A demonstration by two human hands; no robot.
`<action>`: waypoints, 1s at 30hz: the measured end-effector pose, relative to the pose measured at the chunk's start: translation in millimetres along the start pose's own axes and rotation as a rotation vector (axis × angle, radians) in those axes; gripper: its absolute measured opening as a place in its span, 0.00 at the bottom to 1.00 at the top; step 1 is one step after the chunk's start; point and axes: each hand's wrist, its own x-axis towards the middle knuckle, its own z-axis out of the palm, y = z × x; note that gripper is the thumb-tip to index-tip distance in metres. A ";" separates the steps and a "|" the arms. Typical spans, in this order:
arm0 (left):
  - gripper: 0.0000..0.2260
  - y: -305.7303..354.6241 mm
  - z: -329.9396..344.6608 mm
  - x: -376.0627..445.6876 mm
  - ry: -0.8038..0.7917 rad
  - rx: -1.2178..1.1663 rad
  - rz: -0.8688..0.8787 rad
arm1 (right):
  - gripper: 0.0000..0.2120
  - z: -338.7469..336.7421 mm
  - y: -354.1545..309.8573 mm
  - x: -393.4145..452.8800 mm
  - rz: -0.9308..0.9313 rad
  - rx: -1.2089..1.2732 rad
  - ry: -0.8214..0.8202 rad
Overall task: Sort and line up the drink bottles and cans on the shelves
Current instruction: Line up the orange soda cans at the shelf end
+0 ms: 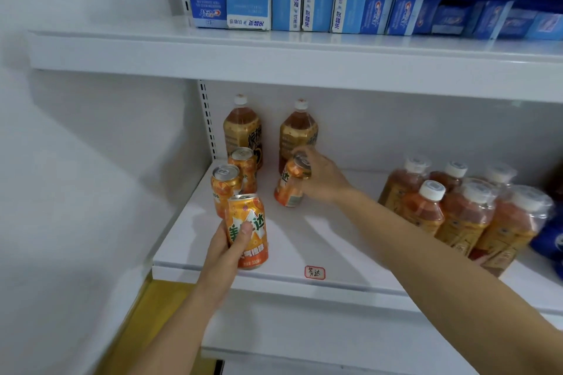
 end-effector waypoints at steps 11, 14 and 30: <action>0.28 7.2 -47.4 21.8 0.017 0.400 0.096 | 0.32 12.0 5.1 -62.4 -0.246 0.065 -0.220; 0.32 7.4 -60.1 27.1 0.005 0.409 0.095 | 0.35 24.4 -1.8 -59.5 -0.280 0.053 -0.278; 0.41 1.1 -74.1 32.6 0.039 0.624 0.084 | 0.45 100.2 4.3 -80.2 0.021 0.262 -0.018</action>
